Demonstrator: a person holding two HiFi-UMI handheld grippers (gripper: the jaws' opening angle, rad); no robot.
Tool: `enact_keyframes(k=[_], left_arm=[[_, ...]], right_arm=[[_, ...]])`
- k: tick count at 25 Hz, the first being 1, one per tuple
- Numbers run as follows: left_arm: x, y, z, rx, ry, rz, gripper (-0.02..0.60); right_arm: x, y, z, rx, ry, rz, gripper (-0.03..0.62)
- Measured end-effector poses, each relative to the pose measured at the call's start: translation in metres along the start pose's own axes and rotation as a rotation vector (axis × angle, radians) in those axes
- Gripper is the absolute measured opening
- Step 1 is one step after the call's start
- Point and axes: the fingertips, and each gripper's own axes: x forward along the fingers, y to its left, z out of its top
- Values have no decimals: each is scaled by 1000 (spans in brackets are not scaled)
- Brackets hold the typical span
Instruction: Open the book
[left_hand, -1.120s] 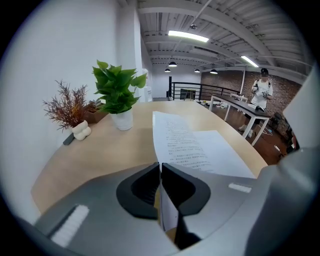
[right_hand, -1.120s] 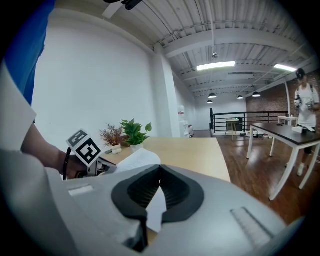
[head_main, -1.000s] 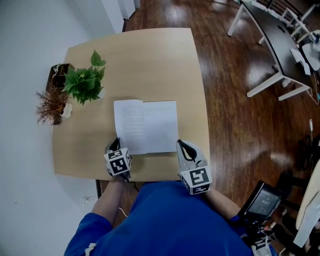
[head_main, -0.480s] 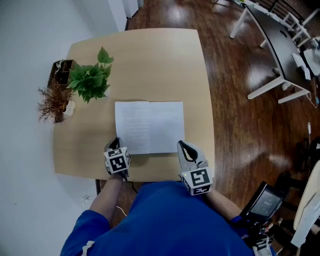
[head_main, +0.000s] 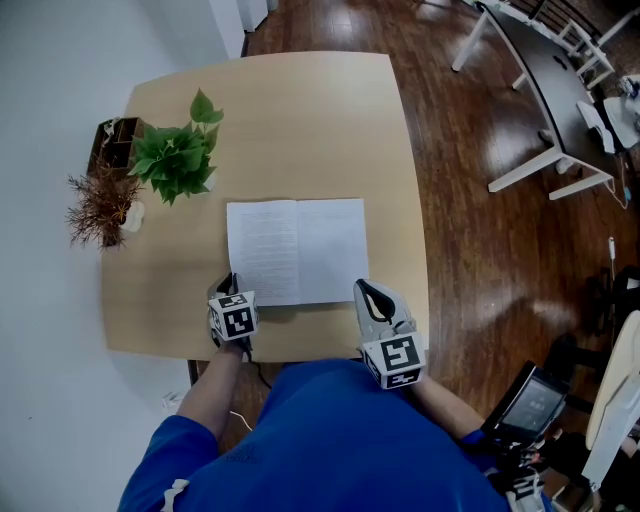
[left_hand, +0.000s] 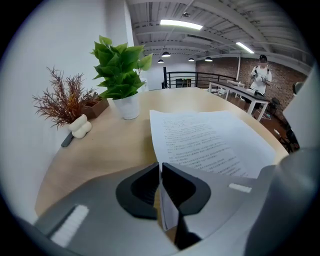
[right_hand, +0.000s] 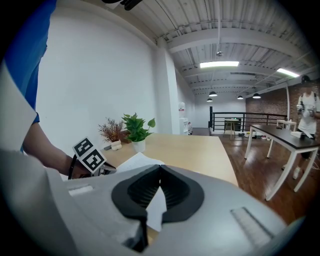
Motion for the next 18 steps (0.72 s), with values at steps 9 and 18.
enact_keyframes(k=[9, 18], left_arm=[[17, -6, -12, 83, 65, 13, 31], [26, -8, -19, 150, 102, 24, 38]], right_arm=[[0, -1, 3, 10, 14, -11, 3], [0, -4, -1, -4, 18, -21, 3]])
